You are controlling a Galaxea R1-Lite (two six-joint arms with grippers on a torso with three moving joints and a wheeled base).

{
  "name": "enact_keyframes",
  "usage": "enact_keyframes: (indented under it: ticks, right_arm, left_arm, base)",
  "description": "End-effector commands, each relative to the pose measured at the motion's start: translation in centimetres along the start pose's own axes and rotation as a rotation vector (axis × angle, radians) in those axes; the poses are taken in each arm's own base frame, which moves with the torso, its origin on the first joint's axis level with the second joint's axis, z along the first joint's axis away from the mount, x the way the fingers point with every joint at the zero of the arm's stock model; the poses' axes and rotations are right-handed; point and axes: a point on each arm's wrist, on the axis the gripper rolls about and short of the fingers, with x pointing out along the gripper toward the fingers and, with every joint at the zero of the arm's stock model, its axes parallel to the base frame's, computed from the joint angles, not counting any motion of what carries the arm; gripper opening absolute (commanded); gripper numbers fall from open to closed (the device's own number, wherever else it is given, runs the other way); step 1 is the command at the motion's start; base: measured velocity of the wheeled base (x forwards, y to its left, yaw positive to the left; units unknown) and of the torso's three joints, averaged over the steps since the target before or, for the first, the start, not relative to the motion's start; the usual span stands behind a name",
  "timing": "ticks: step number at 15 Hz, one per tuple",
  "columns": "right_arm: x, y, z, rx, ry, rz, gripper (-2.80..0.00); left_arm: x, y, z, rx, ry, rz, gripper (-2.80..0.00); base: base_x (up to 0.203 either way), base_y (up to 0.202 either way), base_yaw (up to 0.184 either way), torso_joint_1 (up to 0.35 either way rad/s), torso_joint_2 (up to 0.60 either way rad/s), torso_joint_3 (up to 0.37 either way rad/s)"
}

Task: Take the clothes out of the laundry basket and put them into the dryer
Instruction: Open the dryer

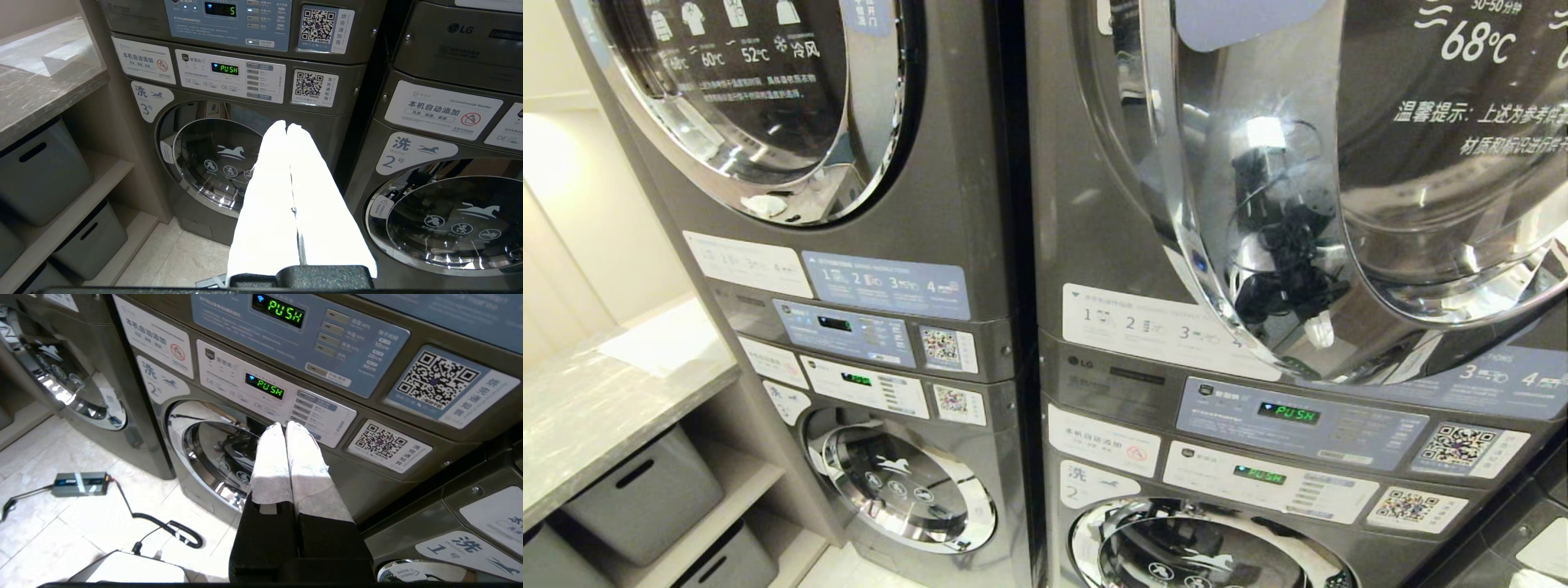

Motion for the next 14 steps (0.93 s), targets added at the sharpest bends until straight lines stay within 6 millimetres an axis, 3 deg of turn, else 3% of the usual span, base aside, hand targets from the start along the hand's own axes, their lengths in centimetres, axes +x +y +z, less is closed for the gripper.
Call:
enact_keyframes:
  ticks: [1,6,14]
  right_arm:
    - [-1.1,0.1,-1.3,0.013,-0.047,-0.035,-2.8]
    - [-4.2,0.8,-4.1,-0.002,-0.252,-0.105,-2.8]
    - [-4.2,0.9,-4.6,0.029,-0.235,-0.13,-2.8]
  left_arm:
    - [0.0,0.0,0.0,0.0,-0.002,0.0,-2.8]
    - [0.0,0.0,0.0,0.0,-0.002,0.0,-2.8]
    - [0.0,0.0,0.0,-0.001,-0.002,0.0,-2.8]
  base:
    - [0.0,0.0,0.0,0.0,0.0,0.0]
    - [0.0,0.0,0.0,0.0,0.0,0.0]
    - [0.0,0.0,0.0,0.0,0.0,0.0]
